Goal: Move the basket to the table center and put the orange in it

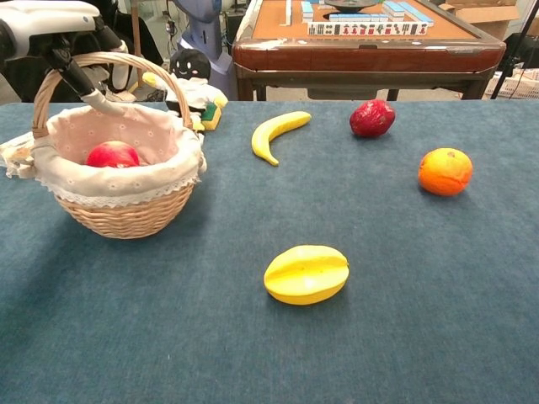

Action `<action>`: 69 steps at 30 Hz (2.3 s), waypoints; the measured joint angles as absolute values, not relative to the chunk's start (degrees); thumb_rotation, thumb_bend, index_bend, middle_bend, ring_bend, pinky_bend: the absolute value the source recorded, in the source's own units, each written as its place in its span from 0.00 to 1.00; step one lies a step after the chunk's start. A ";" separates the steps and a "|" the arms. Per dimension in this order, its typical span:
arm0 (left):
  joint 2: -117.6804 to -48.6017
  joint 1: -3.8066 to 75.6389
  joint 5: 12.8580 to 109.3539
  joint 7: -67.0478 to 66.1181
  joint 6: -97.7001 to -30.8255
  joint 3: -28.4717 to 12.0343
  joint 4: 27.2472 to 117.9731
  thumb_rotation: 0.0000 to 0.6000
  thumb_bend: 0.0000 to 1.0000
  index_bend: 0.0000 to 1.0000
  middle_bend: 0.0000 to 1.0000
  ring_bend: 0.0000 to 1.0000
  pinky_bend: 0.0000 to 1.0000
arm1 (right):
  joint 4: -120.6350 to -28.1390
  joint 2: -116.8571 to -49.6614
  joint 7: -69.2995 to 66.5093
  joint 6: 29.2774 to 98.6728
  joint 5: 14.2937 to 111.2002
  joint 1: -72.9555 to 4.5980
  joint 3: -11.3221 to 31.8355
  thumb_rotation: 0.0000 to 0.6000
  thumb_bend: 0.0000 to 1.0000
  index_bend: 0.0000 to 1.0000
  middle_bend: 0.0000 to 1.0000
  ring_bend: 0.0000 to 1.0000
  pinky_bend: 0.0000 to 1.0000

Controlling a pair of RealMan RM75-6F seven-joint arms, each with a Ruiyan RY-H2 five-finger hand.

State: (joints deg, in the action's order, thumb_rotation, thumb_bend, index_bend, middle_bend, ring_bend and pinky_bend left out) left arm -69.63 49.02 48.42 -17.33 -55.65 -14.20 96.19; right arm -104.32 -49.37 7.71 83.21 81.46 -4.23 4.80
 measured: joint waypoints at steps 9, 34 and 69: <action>-69.86 48.13 50.18 -11.36 -54.91 -15.75 96.83 1.00 0.15 0.77 0.92 0.83 0.86 | -104.54 -49.32 7.86 83.42 81.51 -4.15 4.79 1.00 0.16 0.16 0.17 0.18 0.32; -72.64 51.98 54.54 1.76 -52.01 -23.28 101.76 1.00 0.21 0.79 0.94 0.84 0.87 | -104.19 -48.99 7.19 84.13 81.58 -3.38 4.51 1.00 0.16 0.16 0.17 0.18 0.32; -94.35 69.34 36.84 -13.25 -52.05 -25.57 81.65 1.00 0.21 0.62 0.76 0.65 0.83 | -102.53 -48.71 4.31 84.81 81.30 -2.50 4.51 1.00 0.16 0.16 0.17 0.18 0.32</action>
